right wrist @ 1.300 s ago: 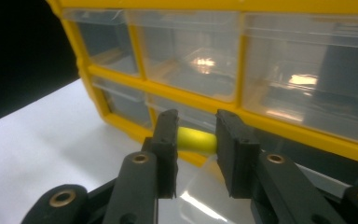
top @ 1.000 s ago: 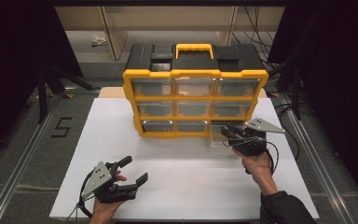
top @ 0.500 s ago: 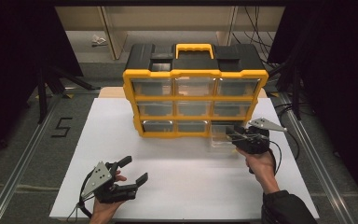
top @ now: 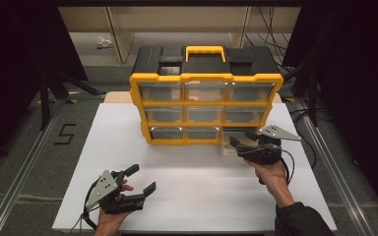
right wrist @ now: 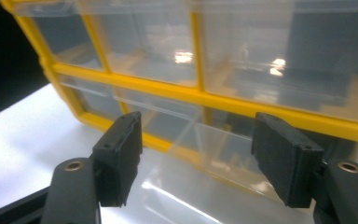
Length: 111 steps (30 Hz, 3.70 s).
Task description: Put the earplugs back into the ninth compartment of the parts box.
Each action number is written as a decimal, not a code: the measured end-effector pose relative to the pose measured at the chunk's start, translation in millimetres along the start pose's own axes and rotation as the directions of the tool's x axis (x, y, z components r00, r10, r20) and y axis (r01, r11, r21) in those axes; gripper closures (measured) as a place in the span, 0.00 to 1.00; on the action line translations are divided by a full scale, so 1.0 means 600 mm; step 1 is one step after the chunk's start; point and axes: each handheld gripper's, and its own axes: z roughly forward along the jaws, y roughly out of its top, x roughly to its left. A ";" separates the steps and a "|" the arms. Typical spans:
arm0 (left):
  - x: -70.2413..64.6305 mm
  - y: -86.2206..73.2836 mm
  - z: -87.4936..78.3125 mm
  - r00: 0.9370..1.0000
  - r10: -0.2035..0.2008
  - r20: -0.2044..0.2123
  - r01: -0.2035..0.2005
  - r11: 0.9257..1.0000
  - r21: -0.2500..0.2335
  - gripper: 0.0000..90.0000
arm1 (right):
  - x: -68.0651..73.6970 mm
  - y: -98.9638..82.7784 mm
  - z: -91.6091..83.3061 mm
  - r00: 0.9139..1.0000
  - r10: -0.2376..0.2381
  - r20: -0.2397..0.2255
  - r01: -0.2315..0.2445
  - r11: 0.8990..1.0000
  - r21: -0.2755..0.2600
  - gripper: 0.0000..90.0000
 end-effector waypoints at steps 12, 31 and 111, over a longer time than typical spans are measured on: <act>0.000 0.000 0.000 1.000 0.000 0.000 0.000 1.000 0.002 0.18 | 0.040 0.005 -0.010 0.996 -0.054 -0.075 0.052 0.998 -0.029 0.35; 0.000 0.000 0.000 1.000 0.002 0.004 -0.002 1.000 0.004 0.18 | 0.072 -0.004 -0.012 0.988 -0.072 -0.135 0.068 0.997 -0.033 0.26; -0.004 -0.003 0.009 0.999 0.000 0.054 -0.002 0.999 0.048 0.18 | 0.083 -0.127 -0.090 0.980 -0.110 -0.168 0.091 0.989 -0.116 0.21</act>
